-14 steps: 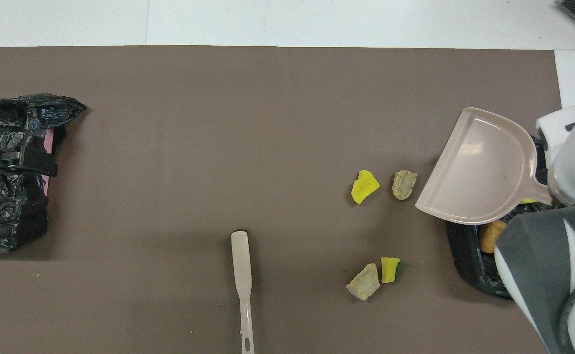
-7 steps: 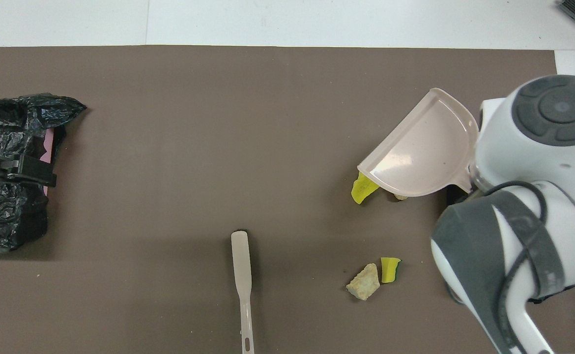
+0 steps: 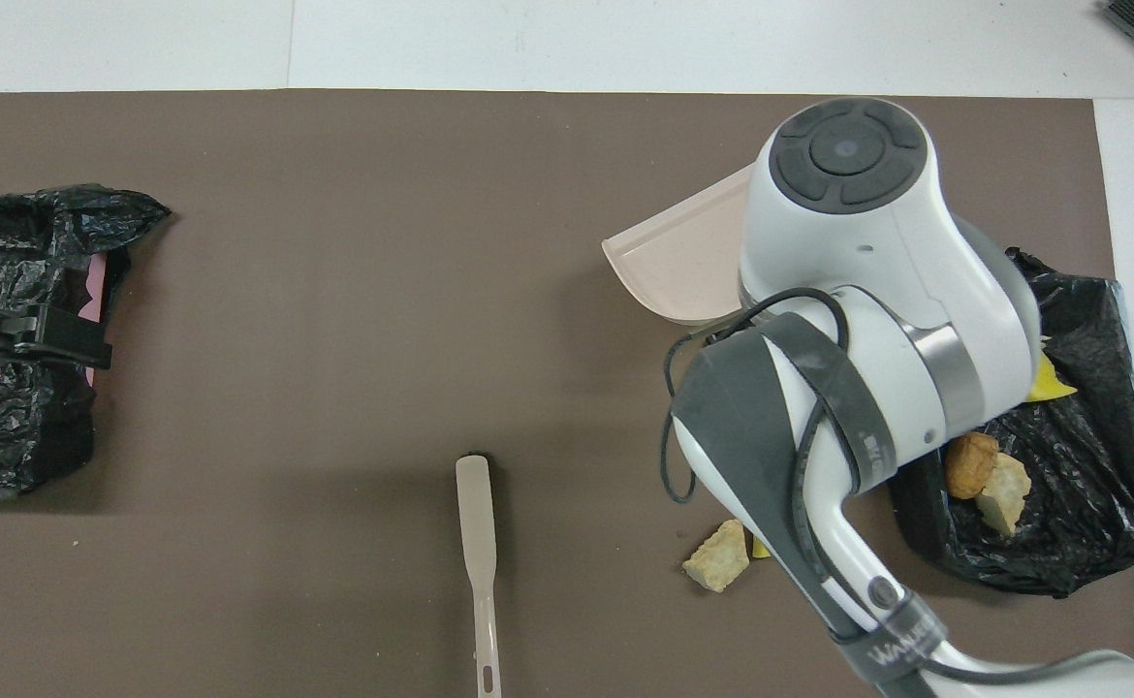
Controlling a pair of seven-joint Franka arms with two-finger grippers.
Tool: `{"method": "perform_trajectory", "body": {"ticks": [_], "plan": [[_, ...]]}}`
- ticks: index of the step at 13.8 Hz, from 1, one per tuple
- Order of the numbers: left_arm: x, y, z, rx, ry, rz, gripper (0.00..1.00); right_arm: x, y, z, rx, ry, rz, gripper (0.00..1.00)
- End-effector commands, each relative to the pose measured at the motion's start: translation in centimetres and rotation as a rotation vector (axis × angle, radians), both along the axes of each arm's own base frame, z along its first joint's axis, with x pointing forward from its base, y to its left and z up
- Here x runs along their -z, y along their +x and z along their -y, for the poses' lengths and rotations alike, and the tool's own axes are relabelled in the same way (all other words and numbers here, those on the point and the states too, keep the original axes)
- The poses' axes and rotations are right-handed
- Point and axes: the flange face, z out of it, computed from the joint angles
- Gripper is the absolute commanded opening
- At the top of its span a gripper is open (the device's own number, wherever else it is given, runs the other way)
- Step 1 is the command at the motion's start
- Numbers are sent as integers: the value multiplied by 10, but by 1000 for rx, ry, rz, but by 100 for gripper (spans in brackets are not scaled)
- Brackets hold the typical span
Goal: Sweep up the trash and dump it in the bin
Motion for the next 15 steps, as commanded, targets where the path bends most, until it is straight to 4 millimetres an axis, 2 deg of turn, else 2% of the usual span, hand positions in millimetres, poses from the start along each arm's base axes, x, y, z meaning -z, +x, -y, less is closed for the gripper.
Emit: {"method": "perform_trajectory", "body": {"ticks": [1, 4, 7, 8, 12, 15], "plan": [[-2, -9, -2, 8, 2, -5, 100, 4, 14, -34, 129, 90, 42, 0], [0, -11, -2, 8, 0, -8, 100, 31, 14, -85, 190, 150, 104, 0], [2, -13, -3, 6, 0, -4, 100, 58, 3, -131, 358, 219, 95, 0], [1, -13, -3, 6, 0, -2, 100, 66, -2, -145, 366, 227, 102, 0], [4, -14, 0, 10, 1, -8, 100, 92, -11, -172, 330, 260, 113, 0], [6, -14, -3, 4, 1, -12, 100, 105, -12, -170, 173, 286, 98, 0]]}}
